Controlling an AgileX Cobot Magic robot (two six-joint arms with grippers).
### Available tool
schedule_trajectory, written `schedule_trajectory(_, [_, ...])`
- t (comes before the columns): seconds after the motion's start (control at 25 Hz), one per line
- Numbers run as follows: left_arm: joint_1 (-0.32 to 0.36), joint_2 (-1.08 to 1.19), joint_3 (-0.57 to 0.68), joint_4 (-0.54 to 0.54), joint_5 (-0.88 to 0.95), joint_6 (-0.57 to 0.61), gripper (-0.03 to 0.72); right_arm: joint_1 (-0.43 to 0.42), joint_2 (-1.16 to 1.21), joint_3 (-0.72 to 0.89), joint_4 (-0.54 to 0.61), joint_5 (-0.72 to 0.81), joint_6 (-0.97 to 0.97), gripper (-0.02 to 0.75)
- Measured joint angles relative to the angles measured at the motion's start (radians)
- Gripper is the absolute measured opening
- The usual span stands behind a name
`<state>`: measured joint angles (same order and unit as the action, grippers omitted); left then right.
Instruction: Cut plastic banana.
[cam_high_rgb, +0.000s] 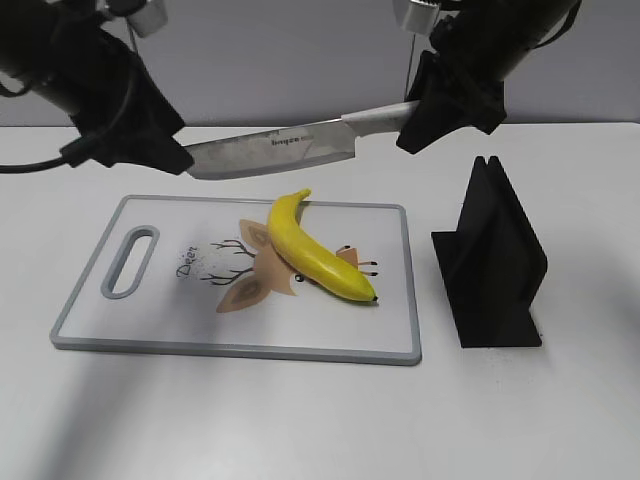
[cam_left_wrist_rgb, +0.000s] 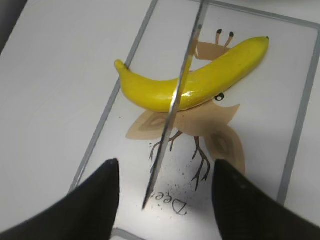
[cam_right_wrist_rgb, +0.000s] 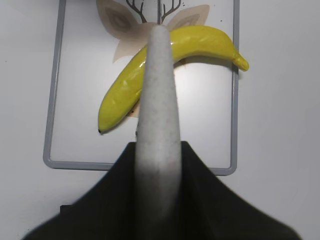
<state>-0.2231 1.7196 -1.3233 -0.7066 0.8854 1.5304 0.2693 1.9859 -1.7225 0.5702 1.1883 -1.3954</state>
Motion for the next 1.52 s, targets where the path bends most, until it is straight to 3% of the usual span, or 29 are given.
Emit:
schedule_trajectory(0.2, [-0.066, 0.085, -0.041, 0.021, -0.021, 0.008, 0.523, 0.0, 0.0, -0.001, 0.003, -0.007, -0.002, 0.18])
schedule_trajectory(0.28, [-0.074, 0.102, -0.042, 0.028, -0.035, 0.008, 0.464, 0.0, 0.0, -0.001, 0.003, -0.007, -0.003, 0.18])
schedule_trajectory(0.36, [-0.075, 0.109, -0.042, 0.034, -0.053, 0.009, 0.367, 0.0, 0.0, -0.001, 0.003, -0.007, -0.004, 0.18])
schedule_trajectory(0.52, [-0.075, 0.109, -0.042, 0.039, -0.073, 0.012, 0.087, 0.0, 0.002, -0.001, 0.003, -0.01, -0.008, 0.18])
schedule_trajectory(0.6, [-0.075, 0.109, -0.042, 0.046, -0.061, 0.021, 0.035, 0.0, 0.006, -0.001, 0.002, -0.013, -0.02, 0.18])
schedule_trajectory(0.96, [-0.075, 0.116, -0.042, 0.087, -0.054, 0.016, 0.005, 0.001, 0.081, -0.012, -0.005, -0.021, 0.055, 0.191])
schedule_trajectory(1.2, [-0.077, 0.119, -0.042, 0.083, -0.059, -0.02, 0.005, 0.038, 0.103, -0.022, -0.157, -0.04, 0.204, 0.22])
schedule_trajectory(1.52, [-0.077, 0.128, -0.042, 0.089, -0.056, -0.078, 0.007, 0.075, 0.138, -0.048, -0.257, -0.058, 0.257, 0.221])
